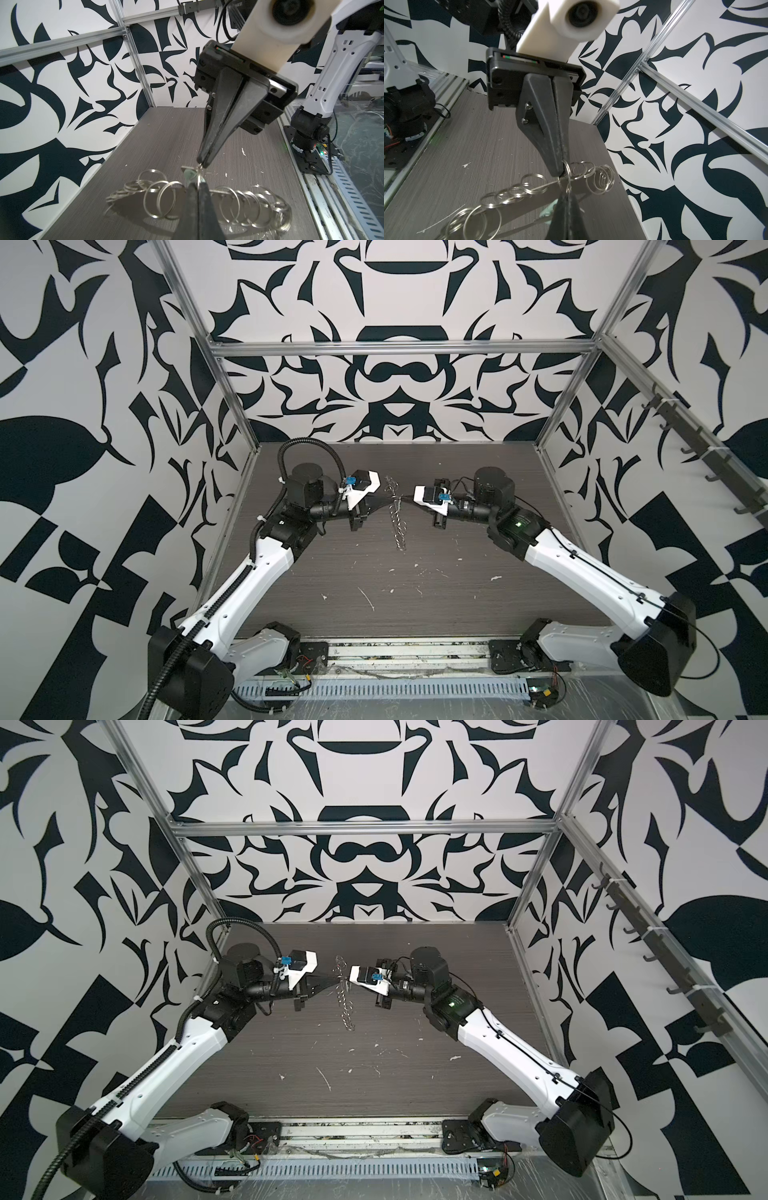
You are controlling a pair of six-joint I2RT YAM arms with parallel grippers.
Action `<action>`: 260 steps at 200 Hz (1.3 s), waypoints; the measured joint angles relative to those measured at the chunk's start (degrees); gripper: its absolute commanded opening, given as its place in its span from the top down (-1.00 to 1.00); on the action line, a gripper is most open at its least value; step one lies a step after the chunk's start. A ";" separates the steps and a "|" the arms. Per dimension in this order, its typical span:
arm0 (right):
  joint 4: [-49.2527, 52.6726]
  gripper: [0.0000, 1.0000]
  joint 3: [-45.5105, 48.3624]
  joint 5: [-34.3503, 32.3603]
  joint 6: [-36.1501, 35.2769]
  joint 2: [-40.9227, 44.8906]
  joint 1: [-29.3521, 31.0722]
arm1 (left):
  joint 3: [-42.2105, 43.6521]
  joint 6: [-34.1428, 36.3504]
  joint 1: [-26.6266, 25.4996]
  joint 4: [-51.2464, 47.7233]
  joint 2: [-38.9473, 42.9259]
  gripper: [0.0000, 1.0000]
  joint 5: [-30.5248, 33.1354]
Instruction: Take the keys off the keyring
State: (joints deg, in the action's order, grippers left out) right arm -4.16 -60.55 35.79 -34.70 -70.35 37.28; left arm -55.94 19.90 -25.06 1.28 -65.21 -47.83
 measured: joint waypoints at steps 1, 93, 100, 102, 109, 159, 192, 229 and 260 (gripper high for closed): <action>0.02 1.00 0.00 -0.02 -0.04 0.00 0.00 | 0.02 0.00 0.00 0.00 0.00 1.00 0.04; 1.49 1.00 0.79 -0.94 -7.19 2.47 0.02 | 0.00 -0.02 0.02 -0.31 0.00 1.00 0.20; 1.49 1.00 0.83 -0.92 -7.65 2.75 0.07 | 0.00 -0.02 0.02 -0.31 0.00 1.00 0.07; 1.49 1.00 0.85 -0.92 -7.80 2.84 0.07 | 0.00 -0.02 0.02 -0.31 0.00 1.00 0.02; 1.42 1.00 0.98 -0.87 -8.24 3.10 0.09 | 0.00 -0.04 0.02 -0.31 0.00 1.00 -0.13; 0.52 1.00 2.91 -1.03 -13.73 4.74 0.37 | 0.00 0.37 -0.09 -0.48 0.00 1.00 -1.81; 1.99 1.00 2.27 -0.24 -14.32 4.66 0.37 | 0.04 2.23 -0.07 -0.68 0.22 1.00 -2.40; 2.75 1.00 1.55 0.66 -15.13 4.68 0.37 | 0.42 4.66 -0.07 -0.15 1.64 1.00 -3.10; 3.41 1.00 1.55 0.17 -18.91 4.76 0.44 | 0.37 6.58 -0.07 -1.86 1.66 1.00 -3.45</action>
State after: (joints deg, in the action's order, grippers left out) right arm -0.75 -59.00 35.97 -53.60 -65.58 37.71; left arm -55.57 26.48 -25.12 -0.58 -63.55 -51.29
